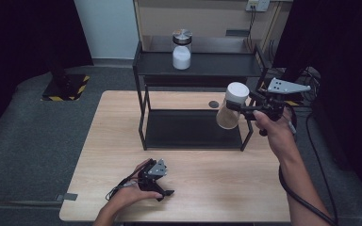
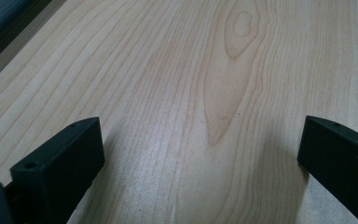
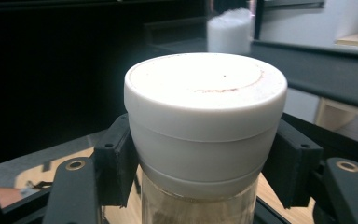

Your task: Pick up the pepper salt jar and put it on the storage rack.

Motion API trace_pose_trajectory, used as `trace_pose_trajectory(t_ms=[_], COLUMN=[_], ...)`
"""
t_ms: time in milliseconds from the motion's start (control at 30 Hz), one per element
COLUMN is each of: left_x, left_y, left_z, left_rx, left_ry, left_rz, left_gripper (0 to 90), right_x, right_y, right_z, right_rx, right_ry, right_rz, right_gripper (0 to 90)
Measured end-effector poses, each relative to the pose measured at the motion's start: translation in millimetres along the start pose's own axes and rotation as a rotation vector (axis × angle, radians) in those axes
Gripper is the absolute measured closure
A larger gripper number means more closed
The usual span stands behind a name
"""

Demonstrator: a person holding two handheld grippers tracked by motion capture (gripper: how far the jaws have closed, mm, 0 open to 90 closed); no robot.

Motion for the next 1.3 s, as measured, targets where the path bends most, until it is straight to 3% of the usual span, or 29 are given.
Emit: trace_pose_trajectory(t_ms=[233,467,1300], left_x=[0.0,0.1,-0.2], left_y=[0.0,0.0,0.1], left_z=[0.0,0.0,0.1], left_rx=[0.000,0.001,0.000], left_ry=[0.000,0.001,-0.002], left_rz=[0.000,0.000,0.001], left_gripper=[0.0,0.0,0.0], right_x=[-1.2,2.5,5.8], right_y=[20.9,37.8,116.2], right_z=[-2.6,-6.6,-30.0], right_rx=[-0.013,-0.006,0.007], right_ry=[0.022,0.060,0.047], right_rz=[0.025,0.019,0.058], right_gripper=[35.7,35.7,35.6])
Point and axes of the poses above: each handheld gripper's, and its own axes: z roughly backward along the jaws, y roughly out of its top, x roughly to its right, the point moved 3 cm from there along -z, roughly forward along the jaws, and after that the axes turned 7 degrees about -z, right-handed, at the moved point
